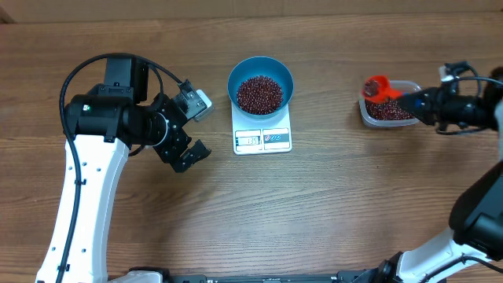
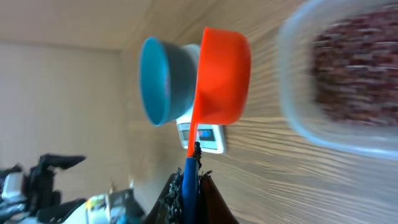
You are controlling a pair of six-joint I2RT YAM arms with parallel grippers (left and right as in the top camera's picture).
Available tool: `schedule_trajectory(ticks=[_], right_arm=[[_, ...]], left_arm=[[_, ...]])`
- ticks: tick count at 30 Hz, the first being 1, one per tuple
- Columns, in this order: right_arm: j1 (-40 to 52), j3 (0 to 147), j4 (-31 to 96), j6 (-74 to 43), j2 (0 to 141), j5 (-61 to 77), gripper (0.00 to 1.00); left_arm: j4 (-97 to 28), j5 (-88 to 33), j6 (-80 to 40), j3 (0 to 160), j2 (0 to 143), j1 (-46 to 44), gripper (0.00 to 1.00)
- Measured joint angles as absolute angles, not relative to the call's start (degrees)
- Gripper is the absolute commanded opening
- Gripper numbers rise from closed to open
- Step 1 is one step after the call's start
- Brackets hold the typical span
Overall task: Scoop item into bowl and weigh 150g on scale
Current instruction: 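Carry the filled cup with the right gripper over the blue bowl, then tip the red cup with the right gripper to pour beans into bowl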
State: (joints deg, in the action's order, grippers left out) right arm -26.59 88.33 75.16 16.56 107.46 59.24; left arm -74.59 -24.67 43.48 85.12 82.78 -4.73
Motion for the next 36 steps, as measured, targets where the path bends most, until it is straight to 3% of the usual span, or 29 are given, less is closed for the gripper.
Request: schedule_trajectory(ticks=[13, 36], right_arm=[[-8.0, 97.6, 71.9, 14.2, 107.6, 59.7, 0.04], [20.0, 100.1, 58.4, 11.8, 107.6, 20.1, 0.04]], left_arm=[[-74.6, -24.6, 43.5, 85.1, 82.8, -4.7, 1.0], [-74.6, -24.7, 43.5, 85.1, 82.8, -4.7, 1.0]])
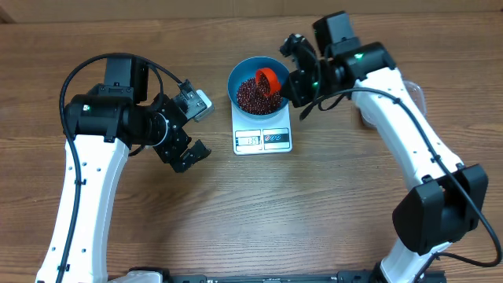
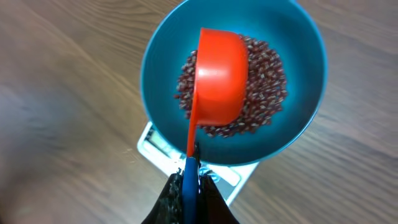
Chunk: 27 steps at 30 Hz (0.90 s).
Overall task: Scoop item into bowl and weigh 150g on scale
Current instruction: 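Tip the red cup with the right gripper to pour beans into bowl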
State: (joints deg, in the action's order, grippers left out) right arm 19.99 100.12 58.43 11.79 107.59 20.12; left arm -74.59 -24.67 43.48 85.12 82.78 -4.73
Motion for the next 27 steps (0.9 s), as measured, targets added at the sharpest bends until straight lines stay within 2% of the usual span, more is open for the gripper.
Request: schedule_trajectory(ticks=[6, 27], right_arm=[[21.7, 100.1, 57.5, 11.8, 107.6, 14.5, 0.04], [21.7, 100.1, 54.7, 12.1, 107.6, 9.0, 0.04]], left_arm=[[-74.6, -24.6, 43.5, 85.1, 82.8, -4.7, 0.99], [-74.6, -24.6, 43.5, 85.1, 82.8, -4.7, 1.0]])
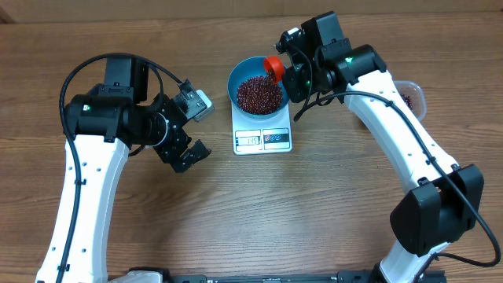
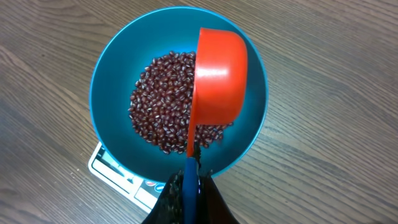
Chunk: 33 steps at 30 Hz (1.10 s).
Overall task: Scoop item into bowl and weigh 150g on scale
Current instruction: 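Tip the red cup with the right gripper to pour beans into bowl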
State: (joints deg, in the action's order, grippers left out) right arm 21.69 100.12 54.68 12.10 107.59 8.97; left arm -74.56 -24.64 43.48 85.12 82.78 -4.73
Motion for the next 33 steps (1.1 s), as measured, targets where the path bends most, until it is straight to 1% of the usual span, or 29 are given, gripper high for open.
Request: schedule_trajectory(ticks=[33], right_arm=[[21.7, 100.1, 54.7, 12.1, 107.6, 9.1, 0.04]], left_arm=[[-74.6, -24.7, 43.5, 85.1, 82.8, -4.7, 1.0]])
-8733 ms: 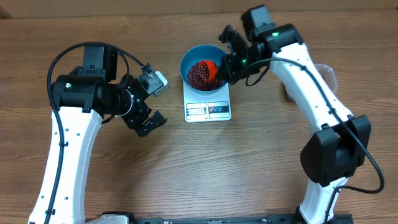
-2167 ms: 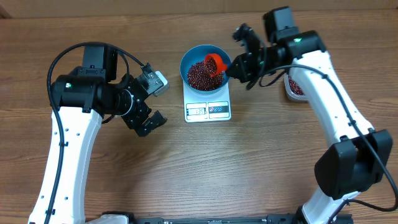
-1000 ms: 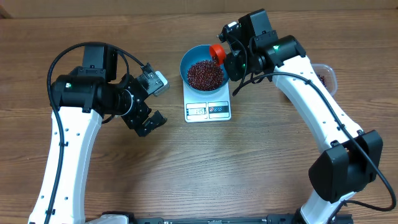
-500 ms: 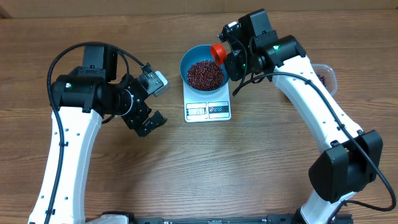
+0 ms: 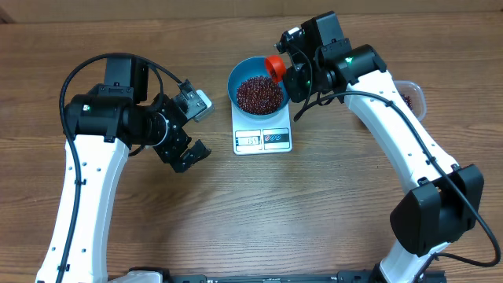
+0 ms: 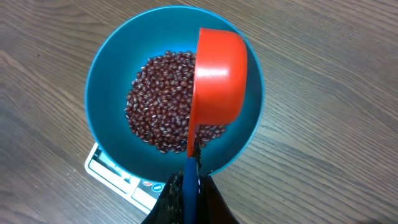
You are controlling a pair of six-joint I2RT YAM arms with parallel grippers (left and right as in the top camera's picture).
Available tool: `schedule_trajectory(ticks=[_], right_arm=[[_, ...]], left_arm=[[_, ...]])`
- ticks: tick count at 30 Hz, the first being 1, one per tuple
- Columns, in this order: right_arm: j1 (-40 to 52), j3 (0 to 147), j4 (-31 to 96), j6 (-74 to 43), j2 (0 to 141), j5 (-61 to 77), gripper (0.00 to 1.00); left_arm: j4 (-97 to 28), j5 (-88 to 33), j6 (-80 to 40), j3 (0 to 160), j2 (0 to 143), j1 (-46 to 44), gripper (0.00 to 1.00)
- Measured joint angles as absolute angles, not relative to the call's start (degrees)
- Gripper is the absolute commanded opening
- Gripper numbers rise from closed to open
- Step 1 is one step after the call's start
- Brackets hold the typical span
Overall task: Scoop item into bowl and weigh 150g on scale
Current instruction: 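Tip the red cup with the right gripper to pour beans into bowl, then move the empty red cup with the right gripper back to the tub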
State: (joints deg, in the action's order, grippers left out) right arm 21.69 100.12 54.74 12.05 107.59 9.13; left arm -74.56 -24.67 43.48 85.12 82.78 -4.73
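Note:
A blue bowl (image 5: 260, 82) holding dark red beans (image 5: 258, 93) stands on a small white scale (image 5: 262, 139). My right gripper (image 5: 292, 77) is shut on the blue handle of an orange scoop (image 5: 273, 66), which hangs over the bowl's right rim. In the right wrist view the scoop (image 6: 217, 87) is turned on its side above the beans (image 6: 163, 118) in the bowl (image 6: 112, 74), with the gripper (image 6: 191, 186) clamped on its handle and the scale (image 6: 118, 180) below. My left gripper (image 5: 191, 154) is open over the table, left of the scale.
A clear tub of beans (image 5: 410, 95) sits at the right, partly hidden behind my right arm. The left arm's body fills the table's left side.
The right gripper and scoop have barely shifted over the bowl's right rim. The left arm has not moved.
My right gripper held the orange scoop at the clear tub on the right. Then the scoop was over the middle of the blue bowl. Then it was at the bowl's right rim, turned on its side, where it still is. The left gripper stayed open throughout.

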Motion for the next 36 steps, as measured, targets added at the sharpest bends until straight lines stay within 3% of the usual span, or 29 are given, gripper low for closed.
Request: schedule_trajectory(ticks=[19, 30, 36], right_arm=[[17.9, 100.1, 59.0, 7.2, 107.5, 23.5, 0.04], [-0.2, 100.1, 68.4, 7.0, 100.0, 24.5, 0.04], [-10.4, 100.4, 73.2, 8.4, 96.3, 17.7, 0.04]], left_arm=[[-74.6, -24.6, 43.5, 85.1, 82.8, -4.7, 1.0], [-74.6, -24.7, 43.5, 85.1, 82.8, -4.7, 1.0], [-74.6, -24.7, 43.5, 85.1, 82.8, -4.7, 1.0]])
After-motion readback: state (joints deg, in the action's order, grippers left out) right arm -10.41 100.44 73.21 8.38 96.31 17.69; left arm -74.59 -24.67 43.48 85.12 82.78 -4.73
